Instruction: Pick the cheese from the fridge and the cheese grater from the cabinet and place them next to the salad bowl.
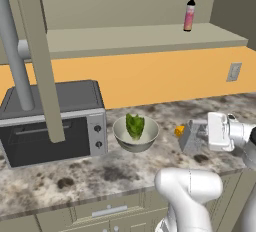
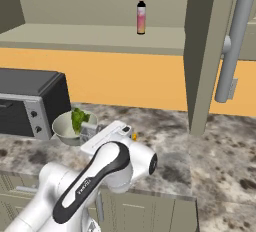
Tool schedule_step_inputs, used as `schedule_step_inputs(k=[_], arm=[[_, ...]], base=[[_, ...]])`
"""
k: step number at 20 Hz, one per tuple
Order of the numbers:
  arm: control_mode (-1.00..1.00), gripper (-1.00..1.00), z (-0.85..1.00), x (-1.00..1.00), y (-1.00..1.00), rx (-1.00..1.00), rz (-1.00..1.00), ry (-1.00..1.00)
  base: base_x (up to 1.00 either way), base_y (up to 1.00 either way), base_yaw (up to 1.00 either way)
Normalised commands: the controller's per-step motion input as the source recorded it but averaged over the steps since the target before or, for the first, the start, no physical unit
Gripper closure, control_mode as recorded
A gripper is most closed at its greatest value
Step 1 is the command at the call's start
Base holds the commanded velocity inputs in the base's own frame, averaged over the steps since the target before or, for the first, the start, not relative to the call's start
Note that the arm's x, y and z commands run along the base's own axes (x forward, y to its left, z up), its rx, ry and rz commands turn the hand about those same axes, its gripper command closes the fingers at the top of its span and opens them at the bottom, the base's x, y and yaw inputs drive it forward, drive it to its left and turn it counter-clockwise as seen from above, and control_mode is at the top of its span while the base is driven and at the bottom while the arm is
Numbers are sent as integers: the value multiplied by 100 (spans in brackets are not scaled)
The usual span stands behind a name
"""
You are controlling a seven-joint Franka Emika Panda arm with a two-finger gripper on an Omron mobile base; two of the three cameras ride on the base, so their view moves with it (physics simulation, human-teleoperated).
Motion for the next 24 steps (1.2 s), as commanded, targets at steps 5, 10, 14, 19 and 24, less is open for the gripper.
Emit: schedule_step_inputs(k=[5, 10, 14, 19, 24], arm=[[-100, 100, -4, 12, 0, 0, 0, 0], [-100, 100, -11, 10, 0, -1, 0, 0], [-100, 100, -27, 21, 0, -2, 0, 0], [-100, 100, -34, 18, 3, -7, 0, 0], [-100, 100, -31, 23, 5, -5, 0, 0]], base=[[0, 0, 0], [0, 0, 0], [0, 0, 0], [0, 0, 0], [0, 0, 0]])
